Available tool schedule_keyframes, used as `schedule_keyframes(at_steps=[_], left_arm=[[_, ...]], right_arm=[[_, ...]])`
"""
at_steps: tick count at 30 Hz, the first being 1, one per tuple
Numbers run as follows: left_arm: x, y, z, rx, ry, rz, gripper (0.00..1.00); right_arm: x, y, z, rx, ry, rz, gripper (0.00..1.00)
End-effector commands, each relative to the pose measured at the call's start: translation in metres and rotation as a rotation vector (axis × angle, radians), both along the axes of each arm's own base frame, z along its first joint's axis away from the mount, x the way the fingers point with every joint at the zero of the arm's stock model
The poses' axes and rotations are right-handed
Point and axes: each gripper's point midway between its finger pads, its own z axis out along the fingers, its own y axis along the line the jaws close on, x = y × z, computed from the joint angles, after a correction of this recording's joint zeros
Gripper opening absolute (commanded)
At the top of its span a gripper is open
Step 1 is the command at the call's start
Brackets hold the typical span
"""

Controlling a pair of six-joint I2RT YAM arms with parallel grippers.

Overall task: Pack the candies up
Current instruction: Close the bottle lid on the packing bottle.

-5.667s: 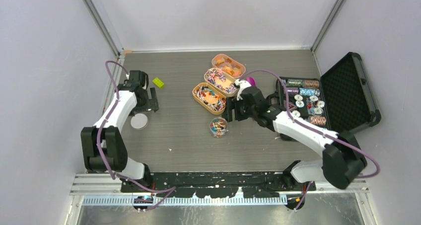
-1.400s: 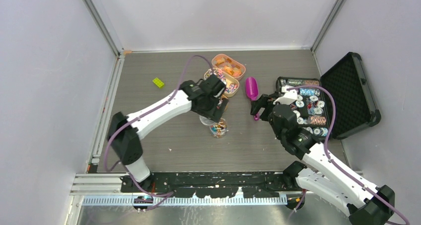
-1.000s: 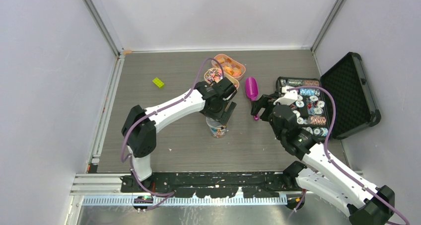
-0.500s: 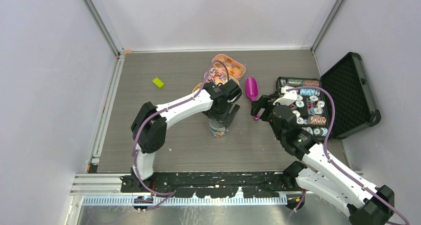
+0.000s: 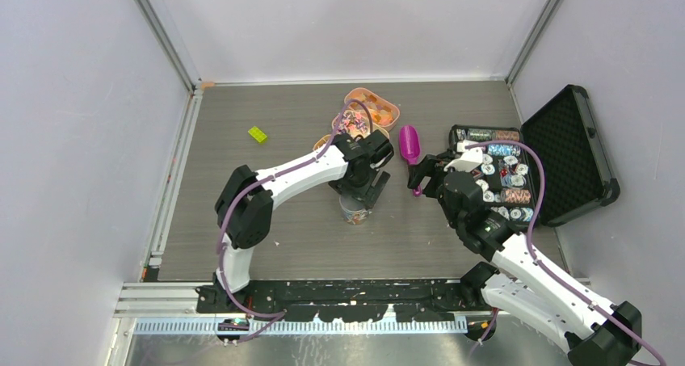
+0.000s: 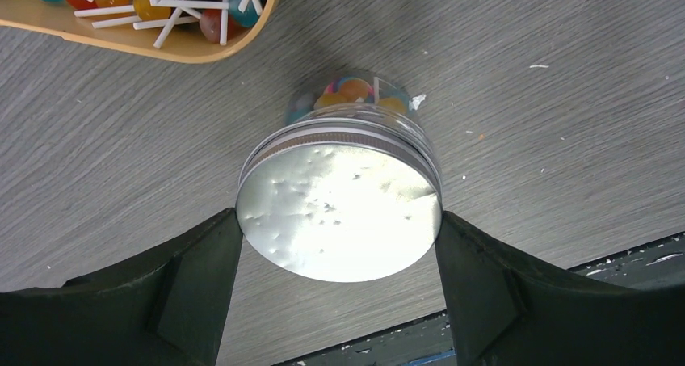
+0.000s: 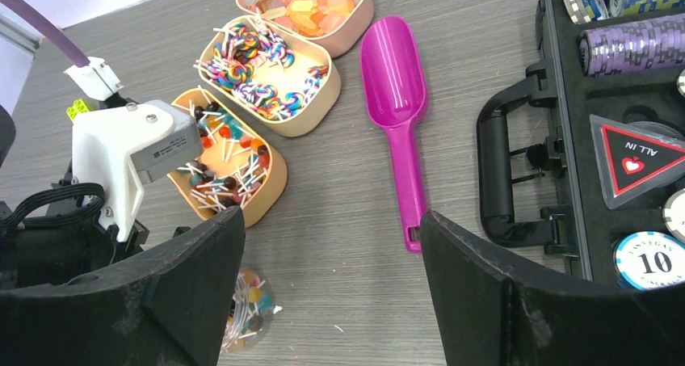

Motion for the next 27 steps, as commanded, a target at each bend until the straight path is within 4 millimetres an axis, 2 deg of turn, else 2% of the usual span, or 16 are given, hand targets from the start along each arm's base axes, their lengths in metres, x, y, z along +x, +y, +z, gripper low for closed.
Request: schedule_keyframes(at_steps=[1,7,12,16,23,27], left_arm=[[-0.005,-0.003,0.005,0.001,0.026,0.005,0.82],[-0.007,-0.006,-0.003,0.000,0.044,-0.002,0.84],[-0.005,-0.010,-0.002,-0.019,0.030,-0.003,0.89],[-0.002,-0.007,0.005,-0.012,0.005,0.004,0.99],[0.001,-0.007,0.022,-0.050,-0.040,0.005,1.00],[0.005,-0.009,0.040,-0.094,-0.084,0.011,1.00]], right_arm=[[0.003,0.001,0.018,0.033,-0.063,-0.001,0.83],[0.002,0.002,0.017,0.027,-0.061,0.012,0.83],[0.001,0.004,0.018,0.024,-0.060,0.025,0.83],[-0.001,0.008,0.019,0.028,-0.062,0.053,0.83],[-0.001,0.010,0.019,0.023,-0.058,0.069,0.83],[-0.001,0.011,0.019,0.022,-0.055,0.071,0.85]])
